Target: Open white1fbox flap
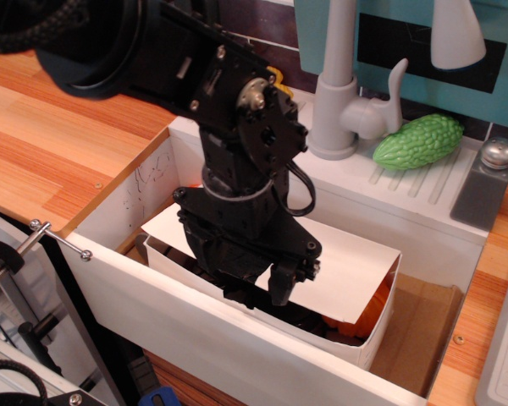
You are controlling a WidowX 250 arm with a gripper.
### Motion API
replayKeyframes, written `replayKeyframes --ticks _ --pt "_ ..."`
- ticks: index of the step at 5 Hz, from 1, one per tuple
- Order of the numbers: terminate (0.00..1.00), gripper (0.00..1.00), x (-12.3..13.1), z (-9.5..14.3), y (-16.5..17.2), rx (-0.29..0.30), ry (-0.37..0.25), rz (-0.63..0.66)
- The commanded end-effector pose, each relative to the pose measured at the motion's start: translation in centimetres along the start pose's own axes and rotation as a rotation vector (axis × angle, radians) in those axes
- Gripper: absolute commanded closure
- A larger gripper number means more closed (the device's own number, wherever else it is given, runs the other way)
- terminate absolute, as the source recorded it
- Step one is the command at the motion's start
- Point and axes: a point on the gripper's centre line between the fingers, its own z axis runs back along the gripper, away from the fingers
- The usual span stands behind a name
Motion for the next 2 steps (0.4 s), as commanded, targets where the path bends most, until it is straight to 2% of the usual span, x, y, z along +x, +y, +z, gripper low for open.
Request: replayKeyframes --ticks 1,2 --pt "0.00 0.00 0.00 0.00 0.00 0.000 0.000 0.000" --pt "0.00 0.00 -0.45 -0.60 -0.06 -0.019 -0.032 0.004"
